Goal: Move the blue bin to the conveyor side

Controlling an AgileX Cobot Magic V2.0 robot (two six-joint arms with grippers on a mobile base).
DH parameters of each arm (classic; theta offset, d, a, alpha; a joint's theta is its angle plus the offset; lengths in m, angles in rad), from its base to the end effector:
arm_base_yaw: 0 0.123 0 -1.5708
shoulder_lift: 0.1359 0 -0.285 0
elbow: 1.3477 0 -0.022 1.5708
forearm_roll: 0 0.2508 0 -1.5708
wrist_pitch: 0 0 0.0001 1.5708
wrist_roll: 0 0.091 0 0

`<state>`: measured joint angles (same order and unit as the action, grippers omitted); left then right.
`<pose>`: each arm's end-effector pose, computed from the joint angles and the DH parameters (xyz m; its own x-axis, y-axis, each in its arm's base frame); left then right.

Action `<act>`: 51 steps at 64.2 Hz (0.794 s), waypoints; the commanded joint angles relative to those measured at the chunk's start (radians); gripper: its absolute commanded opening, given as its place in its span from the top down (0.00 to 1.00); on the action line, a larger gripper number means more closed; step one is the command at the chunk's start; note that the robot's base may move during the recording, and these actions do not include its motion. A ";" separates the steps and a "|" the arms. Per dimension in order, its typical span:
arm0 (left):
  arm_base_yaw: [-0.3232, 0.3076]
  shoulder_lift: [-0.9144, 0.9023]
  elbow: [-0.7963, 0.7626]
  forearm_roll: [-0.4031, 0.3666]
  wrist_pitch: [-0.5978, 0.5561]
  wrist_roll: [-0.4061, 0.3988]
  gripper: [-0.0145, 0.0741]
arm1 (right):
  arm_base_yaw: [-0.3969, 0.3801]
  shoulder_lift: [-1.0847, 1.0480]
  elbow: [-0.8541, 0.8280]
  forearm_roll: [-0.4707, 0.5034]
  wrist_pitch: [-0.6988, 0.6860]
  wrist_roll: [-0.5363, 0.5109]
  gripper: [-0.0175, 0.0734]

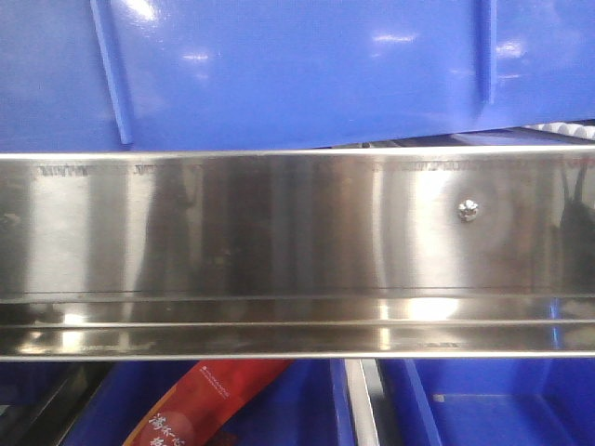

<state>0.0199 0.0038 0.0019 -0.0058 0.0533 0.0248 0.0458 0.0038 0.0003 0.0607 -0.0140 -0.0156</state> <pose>0.0569 0.0011 0.2075 0.0278 0.0196 -0.9994 -0.0201 0.9996 0.0190 0.0564 0.0025 0.2141 0.0947 0.0495 -0.9943 -0.0493 0.9978 0.0449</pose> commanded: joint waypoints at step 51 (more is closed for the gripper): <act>-0.003 -0.004 -0.002 -0.006 -0.021 -0.007 0.85 | 0.001 -0.004 0.000 -0.005 -0.057 -0.004 0.88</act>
<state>0.0199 0.0038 0.0019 -0.0058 0.0533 0.0248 0.0458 0.0038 0.0003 0.0607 -0.0231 -0.0156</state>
